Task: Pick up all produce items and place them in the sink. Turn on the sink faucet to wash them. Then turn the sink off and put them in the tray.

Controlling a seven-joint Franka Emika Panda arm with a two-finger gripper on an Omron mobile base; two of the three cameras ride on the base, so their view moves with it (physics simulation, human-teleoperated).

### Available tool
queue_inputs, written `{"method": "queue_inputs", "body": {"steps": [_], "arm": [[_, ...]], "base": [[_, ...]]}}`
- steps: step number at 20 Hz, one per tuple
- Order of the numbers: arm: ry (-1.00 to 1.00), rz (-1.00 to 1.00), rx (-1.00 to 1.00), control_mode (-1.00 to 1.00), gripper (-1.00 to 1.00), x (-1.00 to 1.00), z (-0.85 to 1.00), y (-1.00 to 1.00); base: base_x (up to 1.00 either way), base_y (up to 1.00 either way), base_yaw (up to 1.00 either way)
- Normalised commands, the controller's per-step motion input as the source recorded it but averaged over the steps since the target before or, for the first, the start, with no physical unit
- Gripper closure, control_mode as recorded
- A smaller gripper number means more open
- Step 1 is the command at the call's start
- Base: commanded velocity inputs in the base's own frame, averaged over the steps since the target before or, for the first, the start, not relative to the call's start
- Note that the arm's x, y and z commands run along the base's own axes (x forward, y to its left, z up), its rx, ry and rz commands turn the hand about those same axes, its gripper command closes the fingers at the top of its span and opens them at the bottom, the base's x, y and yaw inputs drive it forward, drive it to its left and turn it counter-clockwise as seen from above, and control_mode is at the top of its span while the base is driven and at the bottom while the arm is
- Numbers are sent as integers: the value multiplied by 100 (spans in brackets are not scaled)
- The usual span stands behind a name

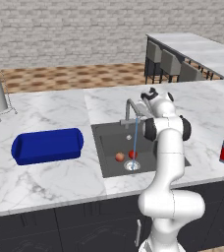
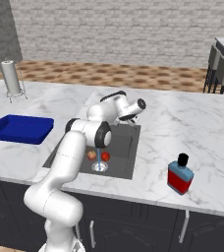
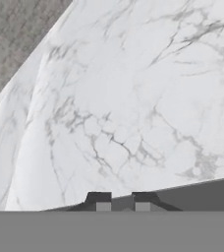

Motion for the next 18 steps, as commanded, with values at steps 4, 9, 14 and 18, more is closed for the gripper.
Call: {"method": "queue_inputs", "body": {"steps": [4, 9, 14, 18], "arm": [[2, 0, 16, -100, 100, -19, 0, 35], [1, 0, 19, -100, 100, -14, 0, 58], [0, 0, 15, -100, 100, -11, 0, 81], [0, 0, 8, -100, 100, -2, 0, 100]], "base": [[0, 0, 0], [0, 0, 0], [0, 0, 0], [0, 0, 0]]}}
